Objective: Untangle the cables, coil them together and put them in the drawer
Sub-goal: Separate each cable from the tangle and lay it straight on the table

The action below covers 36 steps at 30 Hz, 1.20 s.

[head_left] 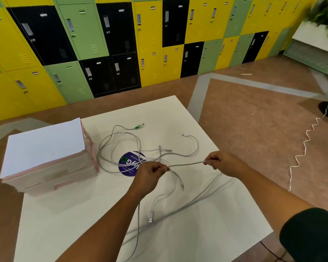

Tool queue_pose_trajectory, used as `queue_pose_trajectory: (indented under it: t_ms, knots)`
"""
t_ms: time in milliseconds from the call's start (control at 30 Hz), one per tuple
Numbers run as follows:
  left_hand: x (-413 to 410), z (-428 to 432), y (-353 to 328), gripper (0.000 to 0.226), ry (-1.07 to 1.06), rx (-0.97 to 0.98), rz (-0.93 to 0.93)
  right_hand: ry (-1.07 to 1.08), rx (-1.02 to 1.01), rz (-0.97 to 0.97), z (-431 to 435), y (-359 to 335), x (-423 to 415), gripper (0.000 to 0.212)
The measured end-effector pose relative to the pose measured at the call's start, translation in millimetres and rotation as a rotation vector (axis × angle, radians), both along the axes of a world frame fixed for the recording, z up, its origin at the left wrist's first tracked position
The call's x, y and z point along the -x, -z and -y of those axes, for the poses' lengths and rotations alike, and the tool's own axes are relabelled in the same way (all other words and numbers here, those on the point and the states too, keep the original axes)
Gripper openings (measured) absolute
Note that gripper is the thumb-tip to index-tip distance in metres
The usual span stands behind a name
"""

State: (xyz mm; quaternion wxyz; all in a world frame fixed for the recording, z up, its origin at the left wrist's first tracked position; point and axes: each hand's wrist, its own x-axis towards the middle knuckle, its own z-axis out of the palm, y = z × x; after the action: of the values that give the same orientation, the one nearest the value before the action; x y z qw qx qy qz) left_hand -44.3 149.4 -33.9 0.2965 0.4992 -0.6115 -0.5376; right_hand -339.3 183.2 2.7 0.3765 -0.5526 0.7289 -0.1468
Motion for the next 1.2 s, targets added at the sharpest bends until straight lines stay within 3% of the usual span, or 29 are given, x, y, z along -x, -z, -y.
queue_pose_trajectory:
  t_ms: [67, 167, 300, 367, 500, 700, 1000, 1200]
  knots:
    - [1.8, -1.7, 2.2, 0.014, 0.014, -0.009, 0.035, 0.028, 0.023, -0.11, -0.1, -1.1, 8.6, 0.019]
    - [6.0, -7.1, 1.8, 0.013, 0.056, -0.006, 0.106, 0.073, 0.024, -0.243, 0.1, -2.0, 21.7, 0.041]
    - [11.4, -20.2, 3.4, 0.014, 0.193, 0.027, 0.235, 0.075, 0.039, -0.299, 0.7, -9.0, 29.7, 0.057]
    - [17.9, -26.7, 5.9, 0.017, 0.236, 0.003, 0.227, 0.039, 0.029, -0.349, 1.8, -8.6, 35.4, 0.055]
    - [28.1, -37.7, 10.5, 0.022, 0.285, 0.037, 0.244, -0.076, 0.018, -0.445, 6.1, -0.5, 51.7, 0.027]
    - [29.0, -44.6, 20.3, 0.026, 0.369, 0.018, 0.272, -0.121, -0.006, -0.561, 7.1, 8.3, 84.4, 0.029]
    - [38.2, -71.5, 52.3, 0.036, 0.427, 0.186, 0.559, 0.016, -0.16, -0.626, -10.2, 45.3, 122.1, 0.019]
    - [35.2, -82.9, 73.9, 0.03, 0.356, 0.312, 0.616, 0.047, -0.043, -0.771, -17.9, 67.8, 137.4, 0.023]
